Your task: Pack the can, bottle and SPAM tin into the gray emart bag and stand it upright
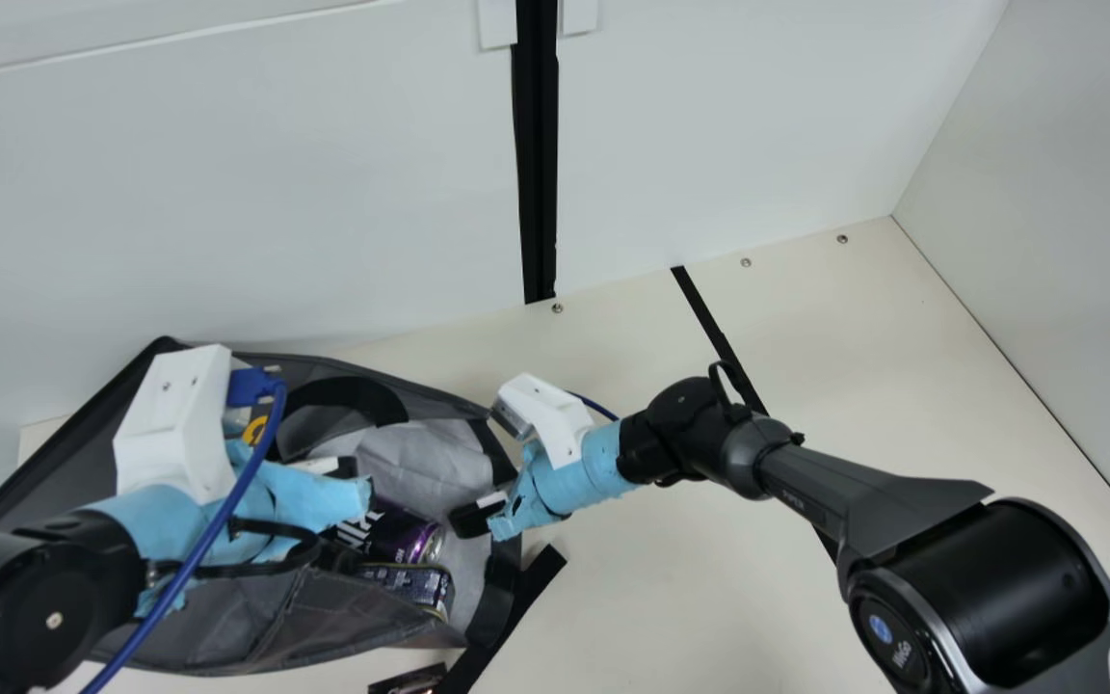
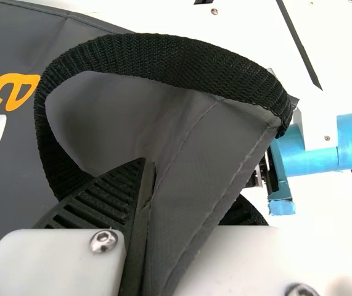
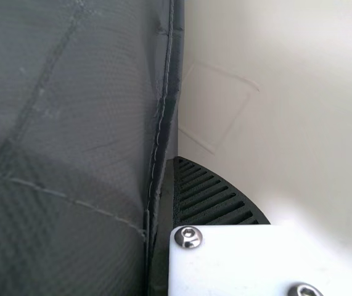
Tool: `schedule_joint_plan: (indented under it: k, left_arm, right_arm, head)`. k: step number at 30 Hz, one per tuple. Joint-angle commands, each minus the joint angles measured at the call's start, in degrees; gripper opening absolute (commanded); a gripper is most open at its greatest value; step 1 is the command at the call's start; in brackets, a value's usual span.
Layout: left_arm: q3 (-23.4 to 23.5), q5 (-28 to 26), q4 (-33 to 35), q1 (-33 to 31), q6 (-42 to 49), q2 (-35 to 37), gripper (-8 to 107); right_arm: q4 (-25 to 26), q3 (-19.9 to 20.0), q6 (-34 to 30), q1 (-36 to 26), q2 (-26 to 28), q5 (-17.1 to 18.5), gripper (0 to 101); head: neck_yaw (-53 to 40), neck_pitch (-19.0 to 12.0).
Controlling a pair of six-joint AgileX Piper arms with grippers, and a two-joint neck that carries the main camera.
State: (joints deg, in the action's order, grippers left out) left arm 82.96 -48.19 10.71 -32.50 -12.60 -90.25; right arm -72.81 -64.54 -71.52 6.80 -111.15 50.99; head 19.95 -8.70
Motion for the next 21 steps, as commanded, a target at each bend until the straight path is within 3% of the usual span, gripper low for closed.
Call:
schedule_joint_plan:
  k: [1,10,21]
  left_arm:
    - [0.0,0.0,0.0,0.0,0.0,0.0,-8]
    - [0.0,0.0,0.0,0.0,0.0,0.0,-8]
    - [0.0,0.0,0.0,0.0,0.0,0.0,-8]
  right_arm:
    - [-0.82,0.41,-0.09,-0.49,0.33,0.85,0]
    - [-4.95,3.14,-0.59,-3.55,2.22,5.19,0]
    - [-9.48,6.3,-0.31,-8.28,6.11,13.38,0]
  head:
    - [0.05,-1.3]
    - [0.05,-1.3]
    - [0.05,-1.3]
